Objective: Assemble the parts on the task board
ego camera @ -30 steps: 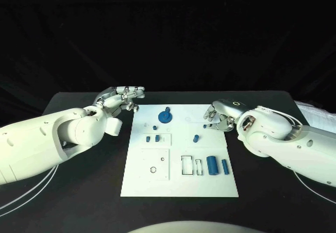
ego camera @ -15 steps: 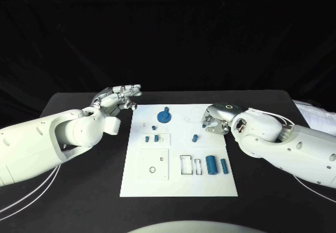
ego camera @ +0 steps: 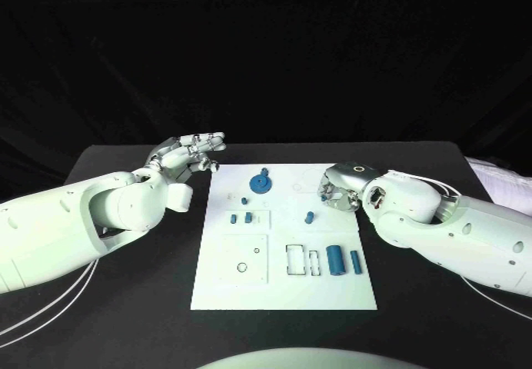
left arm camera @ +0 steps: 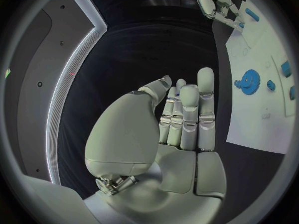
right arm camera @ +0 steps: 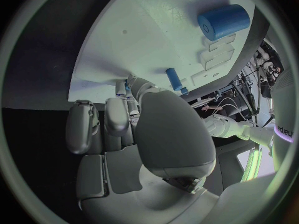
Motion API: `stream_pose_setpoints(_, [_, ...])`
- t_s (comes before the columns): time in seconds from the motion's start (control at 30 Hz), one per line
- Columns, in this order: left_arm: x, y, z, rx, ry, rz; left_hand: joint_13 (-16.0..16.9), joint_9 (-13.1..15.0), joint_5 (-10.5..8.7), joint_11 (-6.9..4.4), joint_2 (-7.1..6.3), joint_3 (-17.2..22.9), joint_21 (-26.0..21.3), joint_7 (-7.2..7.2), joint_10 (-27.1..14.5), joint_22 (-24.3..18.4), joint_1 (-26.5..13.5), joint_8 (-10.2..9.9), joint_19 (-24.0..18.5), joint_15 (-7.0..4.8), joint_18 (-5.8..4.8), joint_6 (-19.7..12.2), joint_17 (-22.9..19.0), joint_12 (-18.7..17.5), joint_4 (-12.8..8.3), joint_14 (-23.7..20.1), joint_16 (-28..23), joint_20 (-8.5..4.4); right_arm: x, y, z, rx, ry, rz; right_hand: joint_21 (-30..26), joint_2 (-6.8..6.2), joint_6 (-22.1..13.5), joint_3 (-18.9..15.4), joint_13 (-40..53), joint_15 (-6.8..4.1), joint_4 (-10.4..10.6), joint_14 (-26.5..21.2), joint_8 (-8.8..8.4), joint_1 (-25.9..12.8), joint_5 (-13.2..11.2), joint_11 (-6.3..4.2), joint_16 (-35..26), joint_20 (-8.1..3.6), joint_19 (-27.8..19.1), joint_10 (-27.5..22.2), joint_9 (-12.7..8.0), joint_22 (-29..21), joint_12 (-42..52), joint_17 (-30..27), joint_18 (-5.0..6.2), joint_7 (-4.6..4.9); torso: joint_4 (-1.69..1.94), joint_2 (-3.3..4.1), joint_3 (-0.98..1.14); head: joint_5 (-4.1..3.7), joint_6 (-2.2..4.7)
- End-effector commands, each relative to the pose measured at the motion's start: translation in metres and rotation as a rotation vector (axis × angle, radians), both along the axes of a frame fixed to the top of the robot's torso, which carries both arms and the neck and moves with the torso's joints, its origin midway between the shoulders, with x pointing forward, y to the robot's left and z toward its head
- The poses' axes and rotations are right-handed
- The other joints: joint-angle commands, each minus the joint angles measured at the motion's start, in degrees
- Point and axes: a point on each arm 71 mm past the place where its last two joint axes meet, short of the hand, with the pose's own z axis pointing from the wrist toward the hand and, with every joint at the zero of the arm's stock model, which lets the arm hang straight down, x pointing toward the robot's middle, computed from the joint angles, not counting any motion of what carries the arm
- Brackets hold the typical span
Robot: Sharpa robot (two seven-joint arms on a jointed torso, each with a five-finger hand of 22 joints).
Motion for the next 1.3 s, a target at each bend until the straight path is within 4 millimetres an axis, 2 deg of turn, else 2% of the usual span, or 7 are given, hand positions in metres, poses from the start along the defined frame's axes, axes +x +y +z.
stream_pose_setpoints(0.03, [0.000, -0.001, 0.001, -0.009, -0.007, 0.002, 0.1, -0.1, 0.28, 0.07, 0.05, -0.1, -0.3, -0.21, -0.3, -0.1, 0.5, 0.3, -0.2, -0.09, 0.42, -0.2, 0.0, 0.2, -0.1, -0.5, -0.3, 0.01, -0.001, -0.001, -0.010, -0.039, 0.041, 0.004, -0.3, 0.75, 0.4, 0.6, -0.5, -0.43, -0.1, 1.3, 0.13, 0.1, -0.3, -0.10, -0.3, -0.22, 0.1, 0.5, 0.0, 0.0, -0.3, 0.0, 0.42, -0.07, 0.04, 0.00, -0.04, -0.10, -0.12])
stream_pose_setpoints(0.47, [0.000, -0.002, 0.001, -0.004, -0.003, -0.005, 0.1, -0.1, 0.29, 0.09, 0.10, -0.2, -0.4, -0.18, -0.4, -0.2, 0.6, 0.3, -0.3, -0.07, 0.43, -0.2, -0.1, 0.3, -0.2, -0.5, -0.3, 0.03, 0.001, 0.000, -0.012, -0.034, 0.044, -0.006, 1.0, 2.31, 3.3, 2.9, -1.3, -0.59, -1.9, 1.9, 1.10, 0.1, -1.1, -0.23, 1.4, -0.34, 1.5, 4.2, 0.7, 2.0, 0.4, 1.7, -0.02, -0.05, 0.00, -0.03, -0.04, -0.11, -0.37])
stream_pose_setpoints(0.8, [-0.001, -0.002, 0.001, 0.002, -0.004, -0.009, 0.2, -0.1, 0.29, 0.14, 0.14, -0.3, -0.6, -0.11, -0.7, -0.3, 0.8, 0.3, -0.3, -0.03, 0.45, -0.3, -0.3, 0.5, -0.4, -0.6, -0.3, 0.07, -0.002, 0.004, -0.003, 0.016, -0.028, -0.001, 1.3, 2.28, 3.6, 3.1, -1.4, -0.61, -2.3, 2.0, 1.16, 0.0, -1.2, -0.19, 1.5, -0.34, 1.8, 4.5, 0.8, 2.5, 0.3, 1.8, -0.14, 0.01, 0.03, -0.07, -0.01, -0.16, -0.37])
stream_pose_setpoints(1.07, [0.000, -0.001, 0.000, 0.003, -0.002, -0.009, 0.2, -0.1, 0.29, 0.17, 0.17, -0.4, -0.8, -0.09, -0.8, -0.5, 0.9, 0.3, -0.4, -0.02, 0.47, -0.4, -0.4, 0.6, -0.4, -0.7, -0.3, 0.08, -0.007, 0.005, 0.010, 0.065, -0.085, 0.002, 1.6, 2.10, 3.6, 3.3, -1.6, -0.63, -2.4, 2.0, 1.06, -0.3, -1.3, -0.12, 1.7, -0.33, 2.0, 4.5, 0.8, 2.9, 0.0, 2.0, -0.22, 0.08, -0.09, -0.16, -0.03, -0.20, -0.24])
stream_pose_setpoints(1.3, [0.000, -0.001, 0.000, 0.004, 0.000, -0.010, 0.2, -0.1, 0.29, 0.22, 0.20, -0.4, -1.0, -0.03, -1.0, -0.6, 0.9, 0.3, -0.5, 0.02, 0.51, -0.5, -0.5, 0.7, -0.5, -0.8, -0.4, 0.10, -0.012, 0.006, 0.021, 0.089, -0.106, 0.011, 1.7, 2.07, 3.6, 3.3, -1.6, -0.62, -2.5, 2.0, 1.04, -0.4, -1.4, -0.07, 1.8, -0.32, 2.2, 4.6, 0.8, 3.1, -0.1, 2.0, -0.27, 0.12, -0.08, -0.02, 0.03, -0.17, -0.17])
